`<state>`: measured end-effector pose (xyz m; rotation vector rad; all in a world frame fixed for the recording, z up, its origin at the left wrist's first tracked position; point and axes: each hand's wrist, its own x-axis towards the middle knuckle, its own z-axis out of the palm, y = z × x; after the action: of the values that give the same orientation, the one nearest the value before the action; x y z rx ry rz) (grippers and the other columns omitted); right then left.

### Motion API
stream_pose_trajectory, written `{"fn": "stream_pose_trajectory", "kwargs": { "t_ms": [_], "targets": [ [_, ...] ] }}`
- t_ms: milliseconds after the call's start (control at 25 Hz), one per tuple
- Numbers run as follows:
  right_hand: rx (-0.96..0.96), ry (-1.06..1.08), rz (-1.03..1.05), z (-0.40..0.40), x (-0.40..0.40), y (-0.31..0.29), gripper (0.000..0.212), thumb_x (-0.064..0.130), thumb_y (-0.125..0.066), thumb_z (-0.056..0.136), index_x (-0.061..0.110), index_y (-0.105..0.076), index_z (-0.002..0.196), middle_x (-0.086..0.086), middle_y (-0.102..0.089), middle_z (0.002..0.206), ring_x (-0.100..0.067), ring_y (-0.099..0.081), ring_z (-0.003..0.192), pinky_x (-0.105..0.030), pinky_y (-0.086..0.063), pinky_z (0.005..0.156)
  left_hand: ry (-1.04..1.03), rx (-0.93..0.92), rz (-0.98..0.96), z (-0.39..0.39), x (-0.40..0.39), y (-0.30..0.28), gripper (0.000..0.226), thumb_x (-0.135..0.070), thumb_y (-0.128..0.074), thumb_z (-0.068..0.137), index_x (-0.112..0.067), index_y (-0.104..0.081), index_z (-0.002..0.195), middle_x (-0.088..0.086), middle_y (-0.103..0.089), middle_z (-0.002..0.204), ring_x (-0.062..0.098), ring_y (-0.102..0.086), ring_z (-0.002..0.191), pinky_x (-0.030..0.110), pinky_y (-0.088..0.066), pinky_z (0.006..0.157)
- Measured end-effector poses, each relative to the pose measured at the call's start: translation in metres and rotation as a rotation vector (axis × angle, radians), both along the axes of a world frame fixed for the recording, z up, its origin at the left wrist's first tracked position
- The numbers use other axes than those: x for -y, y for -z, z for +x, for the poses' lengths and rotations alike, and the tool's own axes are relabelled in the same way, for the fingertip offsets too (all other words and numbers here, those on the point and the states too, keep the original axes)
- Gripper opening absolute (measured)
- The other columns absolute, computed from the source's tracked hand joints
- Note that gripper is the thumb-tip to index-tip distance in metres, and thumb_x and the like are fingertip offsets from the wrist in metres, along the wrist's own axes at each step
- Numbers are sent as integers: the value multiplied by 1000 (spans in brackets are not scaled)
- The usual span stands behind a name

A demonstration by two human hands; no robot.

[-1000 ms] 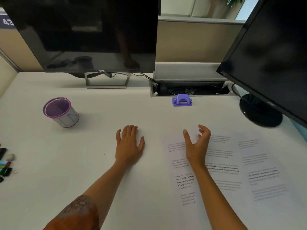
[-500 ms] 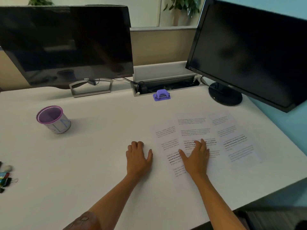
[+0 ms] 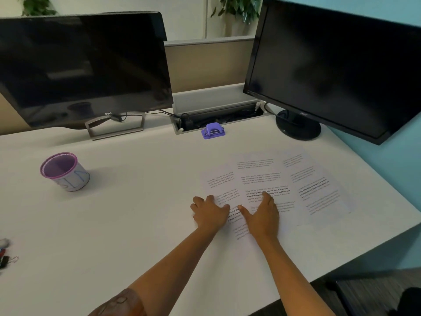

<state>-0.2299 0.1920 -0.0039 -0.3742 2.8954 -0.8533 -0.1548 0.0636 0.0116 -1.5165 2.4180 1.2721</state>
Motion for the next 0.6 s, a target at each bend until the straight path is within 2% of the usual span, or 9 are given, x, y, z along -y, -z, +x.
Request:
{"fn": "stream_pose_trajectory", "kwargs": {
  "t_ms": [120,200,320,400,480,600],
  "targets": [
    [-6,-30,75,-4,0,-1,99,66,-70,77,7,-33,147,-13,-47,147,-29,-46,134,-43,-41,112,-219,-192,132,-7,-10,-7,85,-33,-78,77,-7,-31,143,14,-32,142,34,-37,130,45,-42,107],
    [-1,-55,143,-7,0,-1,101,70,-65,78,7,-31,150,-13,-44,150,-29,-44,136,-41,-40,112,-368,-306,251,-15,-12,-13,87,-25,-80,77,-9,-26,143,14,-32,142,35,-45,124,47,-49,102],
    [-21,-94,238,-13,1,-3,101,75,-57,80,6,-31,149,-13,-44,149,-28,-46,133,-38,-45,108,-452,-355,324,-26,-9,-22,84,-22,-78,78,-11,-25,142,14,-36,140,32,-55,105,40,-54,83],
    [-29,-125,297,-18,2,-3,102,77,-53,81,6,-31,149,-13,-44,148,-27,-47,131,-37,-47,105,-493,-365,382,-31,-5,-25,84,-23,-78,80,-12,-24,142,12,-47,130,22,-57,86,32,-51,65],
    [-19,-148,339,-22,2,-4,103,79,-51,81,6,-31,150,-14,-42,149,-28,-46,132,-37,-47,105,-522,-360,466,-31,-2,-24,79,-23,-79,80,-11,-28,138,6,-56,109,14,-55,74,26,-44,50],
    [-44,-178,376,-28,1,-7,98,79,-50,81,6,-37,145,-12,-47,142,-26,-49,125,-34,-50,98,-475,-306,535,-25,1,-14,54,-22,-82,75,-6,-53,117,7,-68,108,22,-67,81,28,-51,55]
  ]
}}
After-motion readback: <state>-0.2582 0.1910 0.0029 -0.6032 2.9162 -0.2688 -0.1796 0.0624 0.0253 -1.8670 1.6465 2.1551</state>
